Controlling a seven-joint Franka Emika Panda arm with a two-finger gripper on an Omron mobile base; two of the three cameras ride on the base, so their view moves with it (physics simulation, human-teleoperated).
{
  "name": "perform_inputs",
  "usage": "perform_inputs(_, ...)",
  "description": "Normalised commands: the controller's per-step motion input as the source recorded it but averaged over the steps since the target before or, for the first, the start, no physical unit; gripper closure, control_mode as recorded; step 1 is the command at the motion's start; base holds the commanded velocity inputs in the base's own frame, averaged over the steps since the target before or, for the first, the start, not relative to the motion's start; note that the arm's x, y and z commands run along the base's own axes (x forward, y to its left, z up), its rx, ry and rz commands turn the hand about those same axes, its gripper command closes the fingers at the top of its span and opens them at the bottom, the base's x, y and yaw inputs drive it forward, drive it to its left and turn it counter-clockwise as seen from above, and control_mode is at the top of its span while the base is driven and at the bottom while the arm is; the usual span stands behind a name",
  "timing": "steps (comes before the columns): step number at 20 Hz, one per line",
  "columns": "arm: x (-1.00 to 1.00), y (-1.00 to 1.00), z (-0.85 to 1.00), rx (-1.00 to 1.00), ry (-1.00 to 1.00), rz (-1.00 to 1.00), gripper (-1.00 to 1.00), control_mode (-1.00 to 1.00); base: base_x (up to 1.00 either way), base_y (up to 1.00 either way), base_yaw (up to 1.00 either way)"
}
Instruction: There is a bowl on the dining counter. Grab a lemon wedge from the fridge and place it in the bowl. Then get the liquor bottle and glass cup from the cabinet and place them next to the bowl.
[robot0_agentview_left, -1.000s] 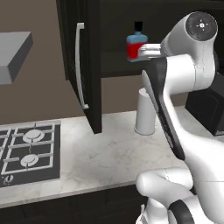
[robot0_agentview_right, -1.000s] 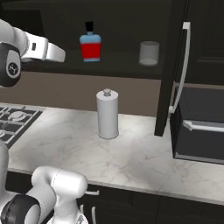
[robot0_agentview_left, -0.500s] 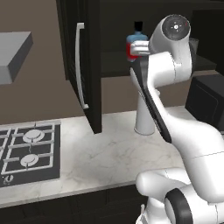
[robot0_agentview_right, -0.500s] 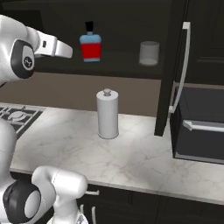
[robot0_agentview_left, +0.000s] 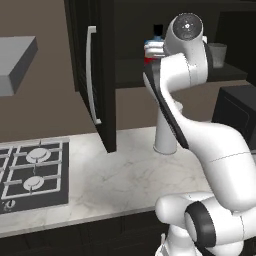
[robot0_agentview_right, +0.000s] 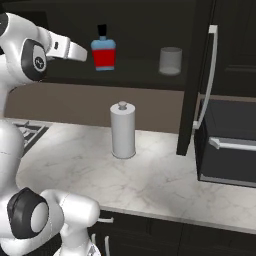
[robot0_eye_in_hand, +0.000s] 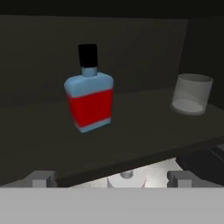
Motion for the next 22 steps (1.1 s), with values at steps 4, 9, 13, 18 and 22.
perform_inputs(4, 0.22, 0.02, 0.0, 0.0, 0.0, -0.08, -1.0, -1.0, 0.0, 0.0, 0.0)
perform_inputs(9, 0.3, 0.07, 0.0, 0.0, 0.0, -0.08, -1.0, -1.0, 0.0, 0.0, 0.0)
perform_inputs(13, 0.34, 0.12, 0.0, 0.0, 0.0, -0.06, -1.0, -1.0, 0.0, 0.0, 0.0)
perform_inputs(18, 0.23, 0.1, 0.0, 0.0, 0.0, -0.04, -1.0, -1.0, 0.0, 0.0, 0.0)
perform_inputs(22, 0.2, 0.05, 0.0, 0.0, 0.0, -0.03, -1.0, -1.0, 0.0, 0.0, 0.0)
